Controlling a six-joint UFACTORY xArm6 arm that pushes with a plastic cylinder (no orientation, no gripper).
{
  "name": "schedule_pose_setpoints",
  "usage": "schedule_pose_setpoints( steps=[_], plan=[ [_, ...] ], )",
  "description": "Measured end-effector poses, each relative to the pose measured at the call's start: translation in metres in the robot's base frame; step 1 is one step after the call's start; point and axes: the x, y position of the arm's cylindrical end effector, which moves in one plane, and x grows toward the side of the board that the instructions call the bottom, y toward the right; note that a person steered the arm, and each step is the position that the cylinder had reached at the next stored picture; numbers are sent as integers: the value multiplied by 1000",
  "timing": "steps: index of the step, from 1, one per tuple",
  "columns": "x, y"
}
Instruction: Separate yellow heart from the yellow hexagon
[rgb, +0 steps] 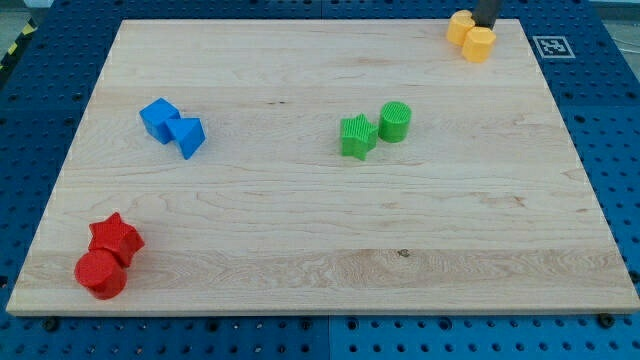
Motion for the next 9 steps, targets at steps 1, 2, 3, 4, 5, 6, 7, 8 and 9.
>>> schedule_pose_setpoints(
  steps=[1,2,3,4,5,6,7,8,9],
  plan=[
    [-10,3],
    [-13,-15],
    [-7,-30],
    [-1,-46],
    [-1,-68],
    [4,-79],
    [17,-71],
    [20,-83],
    [20,-108]
  ],
)
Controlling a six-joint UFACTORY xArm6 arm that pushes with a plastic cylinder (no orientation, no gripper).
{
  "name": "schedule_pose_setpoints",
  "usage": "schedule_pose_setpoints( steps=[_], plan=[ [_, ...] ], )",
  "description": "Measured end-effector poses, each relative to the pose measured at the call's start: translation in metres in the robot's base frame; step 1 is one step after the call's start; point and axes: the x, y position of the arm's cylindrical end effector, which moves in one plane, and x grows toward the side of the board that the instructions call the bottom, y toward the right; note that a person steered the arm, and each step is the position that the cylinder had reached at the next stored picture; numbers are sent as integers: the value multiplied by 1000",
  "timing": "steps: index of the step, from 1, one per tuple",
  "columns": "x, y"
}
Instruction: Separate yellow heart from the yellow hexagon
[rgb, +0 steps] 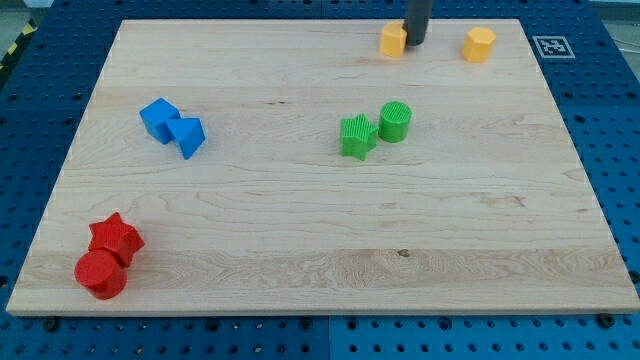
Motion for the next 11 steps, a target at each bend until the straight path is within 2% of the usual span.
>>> schedule_pose_setpoints(
  steps=[2,4,7,8,9,10,11],
  plan=[
    [11,-10],
    [9,-71],
    [30,-84],
    [25,-90],
    [23,-62],
    [3,-70],
    [3,-95]
  ],
)
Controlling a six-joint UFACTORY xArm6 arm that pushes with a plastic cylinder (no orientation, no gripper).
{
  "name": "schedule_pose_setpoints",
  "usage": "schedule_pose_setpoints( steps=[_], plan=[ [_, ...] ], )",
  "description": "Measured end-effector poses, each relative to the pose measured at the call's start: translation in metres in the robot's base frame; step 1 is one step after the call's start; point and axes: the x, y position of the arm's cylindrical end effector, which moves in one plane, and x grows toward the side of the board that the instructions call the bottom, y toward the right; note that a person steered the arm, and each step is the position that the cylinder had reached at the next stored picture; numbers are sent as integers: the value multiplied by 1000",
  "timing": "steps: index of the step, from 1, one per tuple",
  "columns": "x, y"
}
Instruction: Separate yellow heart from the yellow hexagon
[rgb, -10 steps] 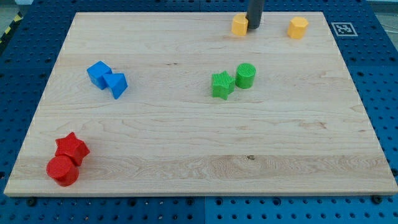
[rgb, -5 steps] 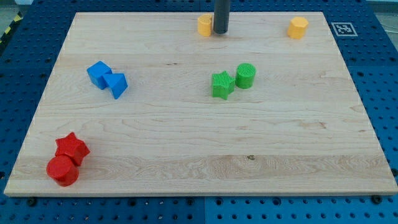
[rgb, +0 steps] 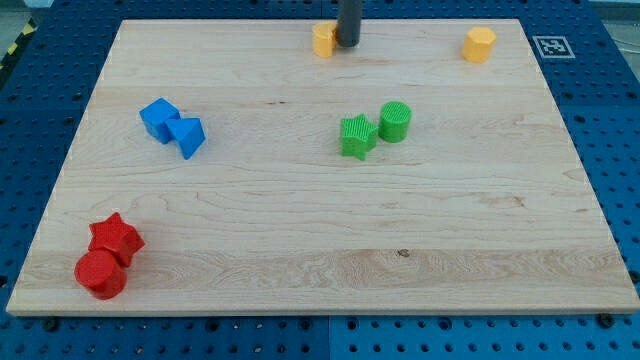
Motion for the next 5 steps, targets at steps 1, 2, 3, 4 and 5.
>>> schedule_pose_setpoints(
  steps=[1,2,3,4,5],
  plan=[
    [22,-5],
    [25,-23],
    [24,2],
    [15,23],
    [7,-12]
  ],
)
